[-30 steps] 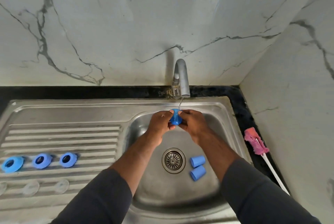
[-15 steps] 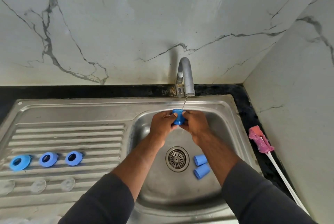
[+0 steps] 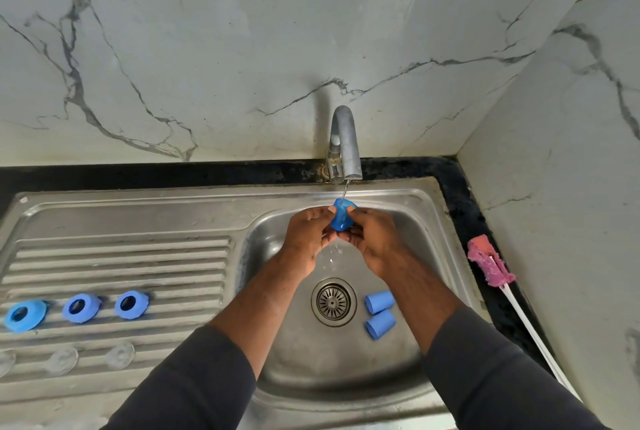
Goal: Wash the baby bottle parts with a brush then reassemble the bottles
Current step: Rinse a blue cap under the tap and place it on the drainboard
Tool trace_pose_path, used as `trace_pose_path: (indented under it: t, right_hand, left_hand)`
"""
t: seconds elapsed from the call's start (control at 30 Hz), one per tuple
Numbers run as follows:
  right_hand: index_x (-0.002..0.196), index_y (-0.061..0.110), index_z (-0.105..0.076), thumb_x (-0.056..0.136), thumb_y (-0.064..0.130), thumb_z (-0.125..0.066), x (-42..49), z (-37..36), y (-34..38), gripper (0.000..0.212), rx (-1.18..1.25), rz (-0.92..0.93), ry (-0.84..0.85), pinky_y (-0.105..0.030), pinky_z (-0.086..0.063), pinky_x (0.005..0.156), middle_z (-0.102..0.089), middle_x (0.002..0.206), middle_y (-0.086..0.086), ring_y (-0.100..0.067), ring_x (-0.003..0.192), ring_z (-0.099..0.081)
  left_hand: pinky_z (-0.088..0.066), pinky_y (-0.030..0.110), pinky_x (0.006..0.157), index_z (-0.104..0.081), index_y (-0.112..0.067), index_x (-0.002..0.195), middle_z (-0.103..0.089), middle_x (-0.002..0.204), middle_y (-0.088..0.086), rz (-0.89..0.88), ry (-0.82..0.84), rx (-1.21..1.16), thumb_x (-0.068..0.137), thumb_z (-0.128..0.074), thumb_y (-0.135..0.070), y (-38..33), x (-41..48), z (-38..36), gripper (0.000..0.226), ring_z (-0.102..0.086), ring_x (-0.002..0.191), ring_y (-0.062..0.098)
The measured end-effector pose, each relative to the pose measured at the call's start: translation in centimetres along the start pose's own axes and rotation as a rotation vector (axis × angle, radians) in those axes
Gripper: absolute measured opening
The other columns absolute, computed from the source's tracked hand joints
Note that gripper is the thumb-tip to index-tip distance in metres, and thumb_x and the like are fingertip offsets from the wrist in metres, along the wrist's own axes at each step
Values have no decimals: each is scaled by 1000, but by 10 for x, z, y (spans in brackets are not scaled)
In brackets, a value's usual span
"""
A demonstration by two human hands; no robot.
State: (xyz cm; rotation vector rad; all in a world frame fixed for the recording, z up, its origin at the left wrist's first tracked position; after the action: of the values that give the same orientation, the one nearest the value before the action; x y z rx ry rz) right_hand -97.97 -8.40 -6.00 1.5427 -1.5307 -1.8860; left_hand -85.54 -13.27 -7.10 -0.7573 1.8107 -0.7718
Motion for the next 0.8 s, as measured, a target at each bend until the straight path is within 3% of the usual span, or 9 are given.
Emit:
trace_pose_path:
  t: [0.1,0.2,0.27,0.4,0.53,0.63,0.73,0.8]
  right_hand:
    - [122,1,-61,103,14,-50,-1,-5,-1,25,23,-19,30,-29,-57,76,-70,109,-17,-24,97,-70]
    - [112,6,-67,101,30,-57,-1,-7,1,28,5,-26,27,-29,-54,73,-72,103,-13,-20,89,-66]
    - [109,7,-71,94,34,-69,0,-8,2,31,-36,-23,36,-29,-53,68,-73,101,-12,-20,86,-65]
    - [119,0,-64,95,20,-68,2,-7,-3,32,93,-63,64,-27,-56,64,-71,108,-18,-25,92,-69]
    - [123,-1,-60,99,14,-55,-3,-4,-10,28,209,-114,74,-33,-59,75,-65,115,-22,-27,95,-67]
    - [124,1,-58,98,12,-51,-4,2,-17,29,213,-167,47,-38,-58,84,-63,116,-21,-29,96,-65]
    - [120,-2,-60,94,10,-46,-6,2,-18,31,105,-222,61,-36,-54,70,-66,98,-17,-25,80,-64]
    - [122,-4,-59,94,9,-50,-7,-2,-17,33,148,-236,91,-35,-55,67,-65,97,-19,-26,77,-63]
  left_hand:
    - [-61,30,84,-71,-10,99,-77,91,7,-13,-9,52,94,-69,-18,-2,1,4,9,-75,88,17]
    - [-60,25,73,-73,-13,93,-77,89,7,-145,-28,153,88,-76,-17,-12,-1,6,7,-74,84,17]
    - [-58,22,66,-73,-10,96,-77,87,6,-197,-33,214,85,-81,-21,-18,-4,6,18,-72,75,11]
    - [-58,30,77,-71,-10,108,-76,102,7,-138,-5,171,93,-70,-17,-14,-5,7,17,-71,90,16]
    - [-58,25,67,-68,-6,112,-74,103,9,-66,24,131,93,-66,-6,-5,-10,5,20,-71,89,17]
    - [-57,28,74,-66,0,115,-72,107,18,-67,29,170,90,-70,-2,2,-12,3,26,-70,90,23]
    - [-60,32,75,-70,-5,108,-74,102,12,-171,-16,232,81,-78,0,-4,-12,7,29,-73,85,20]
    - [-60,33,80,-73,-15,102,-76,99,3,-297,-50,393,75,-84,-6,-13,-9,9,31,-73,90,18]
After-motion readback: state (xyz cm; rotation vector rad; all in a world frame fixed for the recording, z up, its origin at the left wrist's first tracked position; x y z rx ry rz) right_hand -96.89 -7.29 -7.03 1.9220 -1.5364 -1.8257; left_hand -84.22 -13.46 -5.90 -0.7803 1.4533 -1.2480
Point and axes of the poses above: each hand's wrist, its own x-axis towards the middle knuckle, its own z-axis out of the back of the hand, y = z × x, the point moved 7 cm from there along x, towards the middle knuckle
